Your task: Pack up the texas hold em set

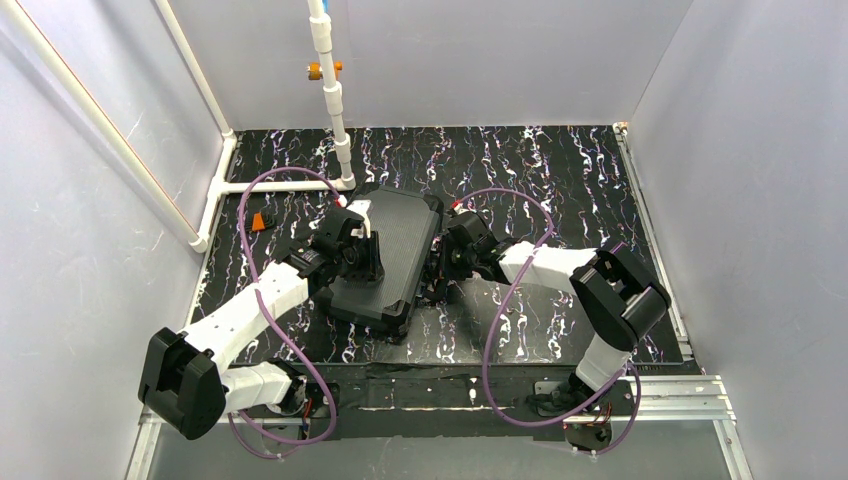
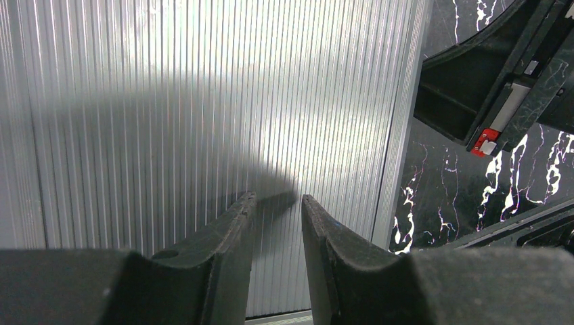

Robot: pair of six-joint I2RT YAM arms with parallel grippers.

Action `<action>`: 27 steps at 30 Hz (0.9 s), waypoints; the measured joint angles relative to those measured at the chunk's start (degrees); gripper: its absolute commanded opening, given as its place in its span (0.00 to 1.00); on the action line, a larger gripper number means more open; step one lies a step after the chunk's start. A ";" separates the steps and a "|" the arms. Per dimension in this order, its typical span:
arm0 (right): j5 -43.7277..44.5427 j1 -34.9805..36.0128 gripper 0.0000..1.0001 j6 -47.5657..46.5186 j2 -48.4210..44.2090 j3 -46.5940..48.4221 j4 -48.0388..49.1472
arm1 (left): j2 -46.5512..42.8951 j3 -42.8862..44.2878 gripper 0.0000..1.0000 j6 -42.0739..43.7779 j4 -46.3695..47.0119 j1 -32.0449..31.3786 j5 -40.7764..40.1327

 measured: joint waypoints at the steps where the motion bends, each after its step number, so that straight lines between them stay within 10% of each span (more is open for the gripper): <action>1: -0.09 0.00 0.10 0.00 0.09 0.00 0.07 | 0.00 0.00 0.30 0.00 0.00 0.00 0.00; 17: -0.22 -0.44 0.13 -0.74 2.08 0.96 1.40 | -0.04 -0.02 0.30 0.00 0.02 0.00 0.02; 27: 6.10 0.13 0.38 -7.19 -3.23 3.08 -5.86 | -2.67 0.28 0.43 0.44 -5.07 -0.44 0.13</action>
